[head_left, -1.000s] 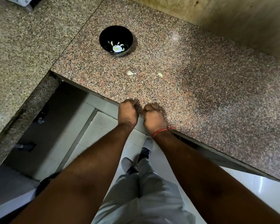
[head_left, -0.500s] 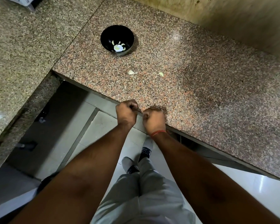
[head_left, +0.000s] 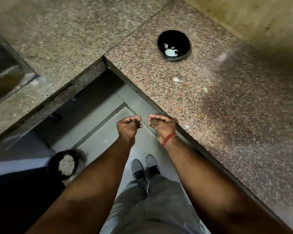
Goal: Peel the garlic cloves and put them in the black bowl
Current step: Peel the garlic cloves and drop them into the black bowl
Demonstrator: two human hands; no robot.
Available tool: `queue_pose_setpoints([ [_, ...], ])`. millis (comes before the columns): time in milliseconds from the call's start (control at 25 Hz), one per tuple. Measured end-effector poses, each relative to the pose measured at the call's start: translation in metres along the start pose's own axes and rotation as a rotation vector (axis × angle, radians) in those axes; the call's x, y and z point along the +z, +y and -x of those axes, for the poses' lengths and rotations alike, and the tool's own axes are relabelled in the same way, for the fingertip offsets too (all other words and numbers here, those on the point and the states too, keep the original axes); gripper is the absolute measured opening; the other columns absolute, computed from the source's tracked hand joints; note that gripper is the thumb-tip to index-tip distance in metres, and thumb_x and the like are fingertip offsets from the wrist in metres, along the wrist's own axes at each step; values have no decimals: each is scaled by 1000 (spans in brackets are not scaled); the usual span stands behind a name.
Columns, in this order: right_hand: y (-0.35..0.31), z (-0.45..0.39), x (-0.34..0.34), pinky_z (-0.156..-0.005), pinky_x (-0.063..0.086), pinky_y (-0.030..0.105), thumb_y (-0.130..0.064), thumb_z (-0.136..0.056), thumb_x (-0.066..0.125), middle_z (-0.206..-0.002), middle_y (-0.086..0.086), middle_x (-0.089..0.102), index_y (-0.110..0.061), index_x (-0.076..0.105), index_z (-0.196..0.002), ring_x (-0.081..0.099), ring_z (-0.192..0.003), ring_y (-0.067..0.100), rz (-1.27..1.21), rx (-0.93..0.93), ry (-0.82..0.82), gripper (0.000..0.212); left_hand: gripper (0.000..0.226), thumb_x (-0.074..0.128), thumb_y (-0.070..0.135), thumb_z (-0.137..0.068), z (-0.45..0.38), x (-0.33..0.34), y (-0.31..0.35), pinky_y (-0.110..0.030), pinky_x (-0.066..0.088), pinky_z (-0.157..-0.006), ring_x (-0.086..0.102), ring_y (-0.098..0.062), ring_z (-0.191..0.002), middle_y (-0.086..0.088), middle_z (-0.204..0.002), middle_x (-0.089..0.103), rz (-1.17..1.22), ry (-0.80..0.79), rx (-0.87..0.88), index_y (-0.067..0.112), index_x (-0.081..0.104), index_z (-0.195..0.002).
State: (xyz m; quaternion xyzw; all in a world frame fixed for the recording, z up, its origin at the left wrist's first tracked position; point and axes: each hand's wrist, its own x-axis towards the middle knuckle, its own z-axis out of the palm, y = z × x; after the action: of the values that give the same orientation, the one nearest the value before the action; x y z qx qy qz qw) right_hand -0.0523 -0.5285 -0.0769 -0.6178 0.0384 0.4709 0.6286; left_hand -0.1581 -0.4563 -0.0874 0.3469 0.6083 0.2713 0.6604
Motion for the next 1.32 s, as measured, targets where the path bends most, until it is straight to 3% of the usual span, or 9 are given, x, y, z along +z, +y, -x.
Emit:
queue_pose_setpoints([
  [200, 35, 0, 80, -66, 59, 24, 16, -78, 73, -76, 11, 75, 1, 73, -91, 72, -69, 19, 133, 160, -276, 20, 11, 67, -11, -89, -3, -89, 3, -25, 53, -59, 60, -17, -58, -16, -83, 69, 240, 205, 5, -15, 70, -99],
  [480, 146, 25, 193, -71, 61, 27, 16, -77, 74, -82, 16, 74, 3, 74, -92, 72, -74, 23, 389, 309, -533, 19, 9, 66, -11, -90, -7, -248, -35, -20, 52, -56, 58, -18, -60, -13, -80, 67, 555, 537, -43, -3, 70, -89],
  [800, 313, 29, 310, -76, 62, 32, 18, -75, 76, -91, 24, 73, 9, 74, -96, 72, -78, 29, 602, 347, -652, 23, 6, 69, -7, -90, -64, -425, -107, -19, 56, -62, 66, -14, -68, -8, -83, 73, 686, 707, -118, -2, 72, -93],
  [920, 382, 12, 343, -71, 61, 26, 19, -78, 73, -86, 18, 75, 12, 72, -103, 72, -73, 23, 717, 334, -659, 26, 7, 72, -4, -89, -109, -479, -138, -20, 56, -64, 68, -14, -70, -11, -88, 74, 716, 738, -133, -3, 73, -96],
  [1080, 469, -16, 373, -71, 62, 25, 18, -81, 69, -75, 11, 75, 15, 71, -104, 69, -68, 21, 822, 333, -675, 23, 5, 69, -7, -90, -162, -530, -188, -21, 55, -60, 64, -15, -60, -9, -78, 71, 752, 767, -153, -3, 72, -90],
  [1200, 528, -43, 392, -75, 61, 29, 19, -77, 74, -87, 19, 73, 8, 75, -97, 67, -74, 23, 940, 276, -703, 23, 11, 66, -10, -91, -204, -555, -226, -22, 56, -57, 68, -14, -57, -10, -76, 72, 770, 822, -194, -2, 72, -86],
  [1320, 590, -79, 406, -78, 61, 34, 13, -72, 78, -84, 10, 77, -18, 81, -79, 69, -77, 21, 1129, 189, -736, 32, 20, 58, -16, -92, -243, -570, -261, -22, 57, -60, 68, -17, -62, -14, -77, 70, 813, 892, -226, -3, 72, -84],
])
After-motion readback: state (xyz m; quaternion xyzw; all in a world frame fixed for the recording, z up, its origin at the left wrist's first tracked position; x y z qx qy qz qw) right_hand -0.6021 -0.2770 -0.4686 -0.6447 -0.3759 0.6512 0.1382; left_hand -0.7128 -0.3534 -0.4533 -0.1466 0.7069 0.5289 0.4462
